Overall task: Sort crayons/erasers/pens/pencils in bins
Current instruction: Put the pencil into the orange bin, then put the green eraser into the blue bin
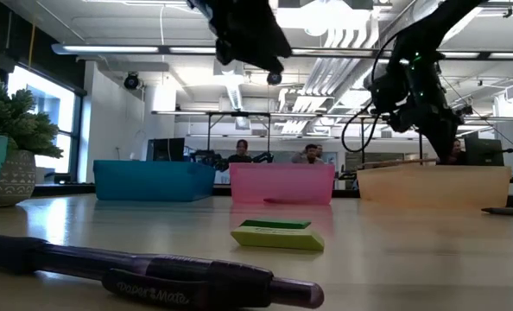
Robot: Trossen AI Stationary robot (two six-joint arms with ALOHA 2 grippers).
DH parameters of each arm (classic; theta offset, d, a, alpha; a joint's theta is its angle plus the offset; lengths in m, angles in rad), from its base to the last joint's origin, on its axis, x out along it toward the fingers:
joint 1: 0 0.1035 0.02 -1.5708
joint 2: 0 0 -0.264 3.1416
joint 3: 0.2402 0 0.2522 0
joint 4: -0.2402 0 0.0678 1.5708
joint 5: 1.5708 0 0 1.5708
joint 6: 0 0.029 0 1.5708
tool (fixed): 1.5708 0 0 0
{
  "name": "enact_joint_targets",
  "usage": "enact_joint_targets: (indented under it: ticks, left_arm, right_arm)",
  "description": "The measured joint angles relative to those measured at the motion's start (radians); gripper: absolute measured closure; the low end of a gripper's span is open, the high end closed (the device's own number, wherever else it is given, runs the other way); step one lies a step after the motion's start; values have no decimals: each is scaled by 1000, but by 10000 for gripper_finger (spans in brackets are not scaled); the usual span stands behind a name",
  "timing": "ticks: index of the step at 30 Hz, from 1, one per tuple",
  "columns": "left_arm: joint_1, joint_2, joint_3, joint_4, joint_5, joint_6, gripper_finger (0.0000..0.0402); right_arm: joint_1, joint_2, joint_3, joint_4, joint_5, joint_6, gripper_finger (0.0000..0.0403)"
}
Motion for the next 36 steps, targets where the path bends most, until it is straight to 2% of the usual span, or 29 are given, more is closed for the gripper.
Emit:
enact_joint_targets:
  ticks: [8,18,21,30,36]
  left_arm:
    - [-23,86,18,-57,50,-10,195]
    - [-43,110,18,-110,77,-27,195]
    - [-48,110,18,-110,114,-27,195]
    - [-86,148,19,-105,210,-29,195]
    - [-130,176,18,-113,215,-37,195]
  right_arm:
    - [3,81,1,-19,-12,-17,393]
    - [3,138,1,-14,-10,-23,386]
    - [3,138,1,-2,-5,-42,367]
    - [3,138,1,1,-5,-34,270]
    - [4,83,0,-10,-5,28,256]
